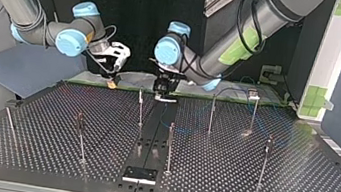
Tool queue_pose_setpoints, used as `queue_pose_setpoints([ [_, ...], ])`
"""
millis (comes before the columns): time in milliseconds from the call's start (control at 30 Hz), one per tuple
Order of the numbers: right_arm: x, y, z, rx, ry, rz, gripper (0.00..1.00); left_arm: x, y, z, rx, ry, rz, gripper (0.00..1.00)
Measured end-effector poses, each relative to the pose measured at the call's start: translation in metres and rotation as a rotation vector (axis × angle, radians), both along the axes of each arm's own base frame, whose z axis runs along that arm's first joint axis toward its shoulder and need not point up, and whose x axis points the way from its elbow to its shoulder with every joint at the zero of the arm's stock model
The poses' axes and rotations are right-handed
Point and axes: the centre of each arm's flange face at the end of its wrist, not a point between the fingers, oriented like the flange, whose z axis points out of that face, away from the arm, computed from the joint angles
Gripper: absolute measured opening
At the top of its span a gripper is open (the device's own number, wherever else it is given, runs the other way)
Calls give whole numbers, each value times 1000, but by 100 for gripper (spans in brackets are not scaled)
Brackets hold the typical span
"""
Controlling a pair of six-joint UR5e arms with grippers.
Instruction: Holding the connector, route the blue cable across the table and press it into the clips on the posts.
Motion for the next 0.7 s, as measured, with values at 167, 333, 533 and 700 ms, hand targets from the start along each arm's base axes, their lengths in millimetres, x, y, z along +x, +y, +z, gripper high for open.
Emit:
queue_pose_setpoints([
  [167, -2, -7, -4, 1, 1, -6, 0, 19, 1, -13, 6, 10, 13, 2],
  [333, -5, -17, 1, -11, -8, -15, 0, 42, 7, -7, -8, -9, 31, 2],
  [533, -10, -31, 11, -33, -21, -31, 0, 63, 16, 8, -12, -23, 50, 2],
  [700, -13, -46, 13, -46, -30, -42, 0, 67, 20, 10, -3, -13, 57, 2],
])
